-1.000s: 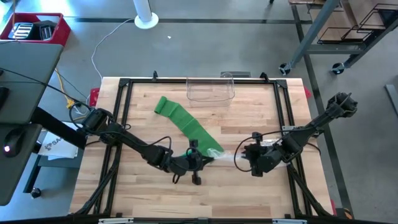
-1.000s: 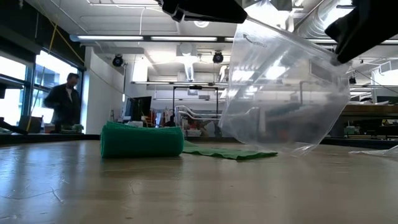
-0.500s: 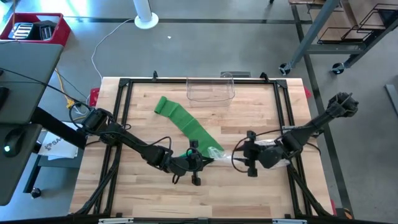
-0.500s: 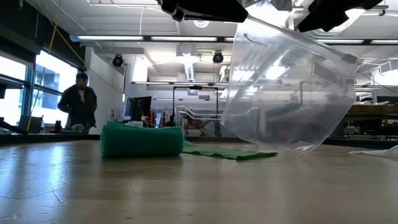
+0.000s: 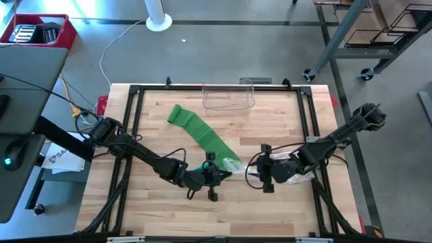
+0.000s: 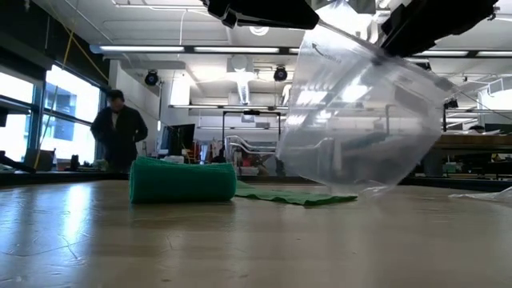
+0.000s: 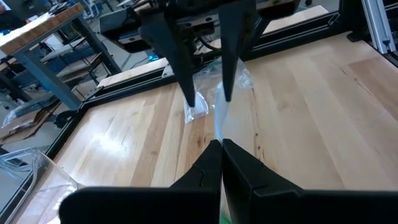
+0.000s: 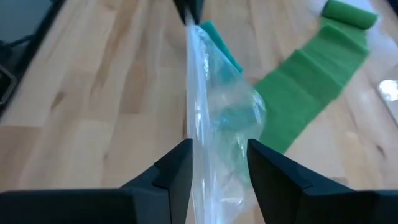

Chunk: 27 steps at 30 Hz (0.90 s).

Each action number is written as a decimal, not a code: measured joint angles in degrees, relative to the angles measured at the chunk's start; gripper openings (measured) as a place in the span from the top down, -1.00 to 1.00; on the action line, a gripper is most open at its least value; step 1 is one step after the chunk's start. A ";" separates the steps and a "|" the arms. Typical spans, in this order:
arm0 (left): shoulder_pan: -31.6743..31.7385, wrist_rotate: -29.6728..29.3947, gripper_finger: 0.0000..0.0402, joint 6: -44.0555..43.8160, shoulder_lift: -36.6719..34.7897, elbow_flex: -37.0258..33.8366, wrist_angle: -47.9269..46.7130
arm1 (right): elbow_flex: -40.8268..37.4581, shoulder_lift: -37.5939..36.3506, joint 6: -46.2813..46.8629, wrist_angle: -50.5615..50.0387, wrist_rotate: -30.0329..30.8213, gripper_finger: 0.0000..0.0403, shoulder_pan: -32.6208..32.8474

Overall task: Roll bandage
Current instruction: Open the left zip bag

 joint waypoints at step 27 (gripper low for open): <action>0.00 -0.02 1.00 -0.02 0.02 0.00 0.05 | 2.60 0.38 -5.92 -0.45 1.74 0.30 0.63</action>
